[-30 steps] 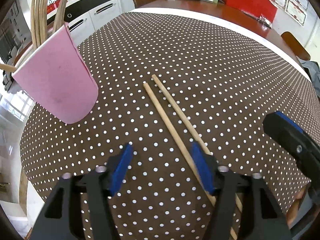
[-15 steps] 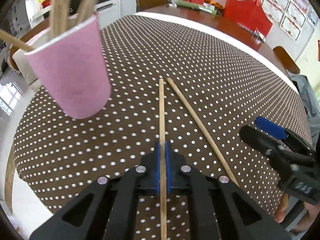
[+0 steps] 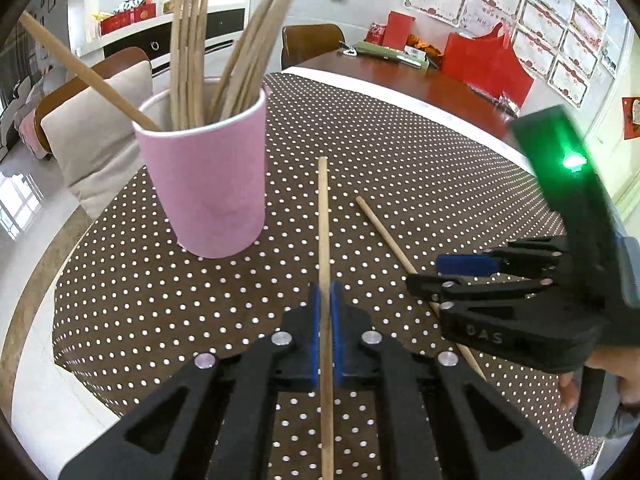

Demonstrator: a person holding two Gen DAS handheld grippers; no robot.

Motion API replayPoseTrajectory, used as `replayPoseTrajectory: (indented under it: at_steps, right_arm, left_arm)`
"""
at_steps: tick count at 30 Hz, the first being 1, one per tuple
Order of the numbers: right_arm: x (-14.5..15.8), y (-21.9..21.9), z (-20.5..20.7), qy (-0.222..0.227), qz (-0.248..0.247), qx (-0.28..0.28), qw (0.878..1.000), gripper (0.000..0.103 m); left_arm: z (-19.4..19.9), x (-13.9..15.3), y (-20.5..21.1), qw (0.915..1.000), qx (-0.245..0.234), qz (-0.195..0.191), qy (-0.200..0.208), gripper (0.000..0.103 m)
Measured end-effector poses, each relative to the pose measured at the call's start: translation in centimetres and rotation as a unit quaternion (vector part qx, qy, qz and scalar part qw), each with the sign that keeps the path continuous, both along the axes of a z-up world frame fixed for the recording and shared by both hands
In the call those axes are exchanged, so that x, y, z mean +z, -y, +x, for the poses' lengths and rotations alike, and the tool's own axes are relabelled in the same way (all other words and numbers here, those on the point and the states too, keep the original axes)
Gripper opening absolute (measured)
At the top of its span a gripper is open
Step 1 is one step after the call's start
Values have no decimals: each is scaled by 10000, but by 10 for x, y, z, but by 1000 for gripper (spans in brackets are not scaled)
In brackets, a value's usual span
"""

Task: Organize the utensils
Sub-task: 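Lift the chopstick with the right gripper over the pink cup while the left gripper carries its chopstick there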

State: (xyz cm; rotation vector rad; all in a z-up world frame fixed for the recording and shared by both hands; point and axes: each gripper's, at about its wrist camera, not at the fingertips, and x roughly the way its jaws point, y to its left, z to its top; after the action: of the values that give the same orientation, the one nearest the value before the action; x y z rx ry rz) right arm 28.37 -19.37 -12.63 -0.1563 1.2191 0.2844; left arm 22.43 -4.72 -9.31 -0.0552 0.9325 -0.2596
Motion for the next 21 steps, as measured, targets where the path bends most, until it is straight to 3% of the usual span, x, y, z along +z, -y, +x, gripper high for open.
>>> replayPoseTrajectory:
  at_steps: [1,3,9,16,21]
  right_arm:
    - [0,-5,2,45,-140,47,9999,29]
    - [1,-11,6,-8,-182,111,9998,6]
    - [4,-27,5,98,-16,124,9999,6]
    - [40,-13,-25,875,411,-5,9953,6]
    - [72,-4,-46,1417,905,-9,9858,6]
  left_arm:
    - [-1,2,-2,10000,-14,-39,12,6]
    - [-3,4,-5,9999,-23,-106,70,6]
    - [-16,16,-5,9990,-76,-222,374,6]
    - [-30,33,4,9968,-134,-222,755,6]
    - [-40,48,11,9931,-160,-173,1146,6]
